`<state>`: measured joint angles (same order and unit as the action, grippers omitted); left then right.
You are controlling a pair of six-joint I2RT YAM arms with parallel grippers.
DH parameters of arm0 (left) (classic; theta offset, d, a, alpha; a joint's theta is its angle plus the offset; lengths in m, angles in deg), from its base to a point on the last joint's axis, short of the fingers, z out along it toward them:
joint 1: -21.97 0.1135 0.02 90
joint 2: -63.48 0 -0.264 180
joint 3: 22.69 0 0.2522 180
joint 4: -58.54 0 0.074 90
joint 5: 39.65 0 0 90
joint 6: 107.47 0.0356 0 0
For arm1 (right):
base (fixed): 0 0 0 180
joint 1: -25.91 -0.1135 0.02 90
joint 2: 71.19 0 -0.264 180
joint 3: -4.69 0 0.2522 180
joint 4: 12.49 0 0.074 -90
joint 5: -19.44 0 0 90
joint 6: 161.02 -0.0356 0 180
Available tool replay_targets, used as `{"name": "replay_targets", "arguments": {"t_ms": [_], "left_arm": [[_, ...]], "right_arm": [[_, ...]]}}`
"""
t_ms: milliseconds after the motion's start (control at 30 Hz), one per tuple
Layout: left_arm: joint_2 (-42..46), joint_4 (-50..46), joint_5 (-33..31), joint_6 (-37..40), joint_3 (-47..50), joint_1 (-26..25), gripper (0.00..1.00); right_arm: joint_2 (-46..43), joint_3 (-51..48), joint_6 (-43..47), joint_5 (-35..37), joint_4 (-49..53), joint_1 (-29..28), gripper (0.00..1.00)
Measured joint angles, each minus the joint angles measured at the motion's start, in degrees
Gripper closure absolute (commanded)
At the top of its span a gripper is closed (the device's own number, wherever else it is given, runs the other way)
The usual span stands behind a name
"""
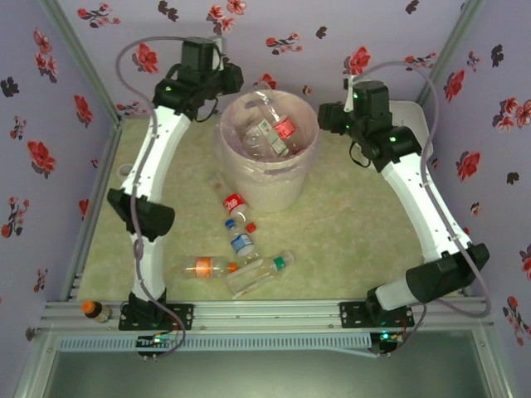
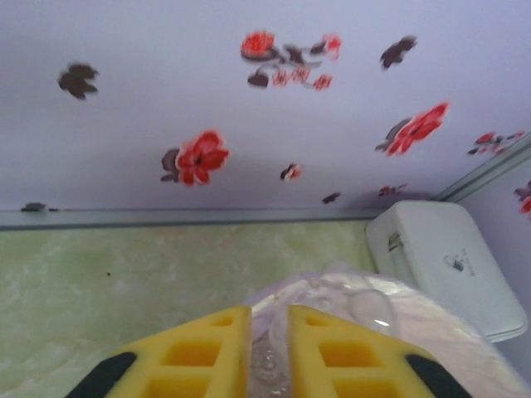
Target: Put the plastic bottles in the bin
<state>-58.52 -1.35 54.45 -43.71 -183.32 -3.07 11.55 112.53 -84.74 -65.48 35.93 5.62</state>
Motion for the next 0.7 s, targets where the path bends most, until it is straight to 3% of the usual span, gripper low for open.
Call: {"name": "replay_targets", "arguments": {"t_ms": [367,700], "left_arm": [[-4.2,-2.3,3.5,5.9,-0.7,-3.3,0.83],[1.7,-0.1,3.4,8.9,11.7,-6.3,0.85]], "right_arm": [[-0.4,-7.7,-5.5,-5.8,-1.8,0.5,0.32],[2.7,-9.8,-9.6,-10.3,-7.5,0.6,0.43]]}}
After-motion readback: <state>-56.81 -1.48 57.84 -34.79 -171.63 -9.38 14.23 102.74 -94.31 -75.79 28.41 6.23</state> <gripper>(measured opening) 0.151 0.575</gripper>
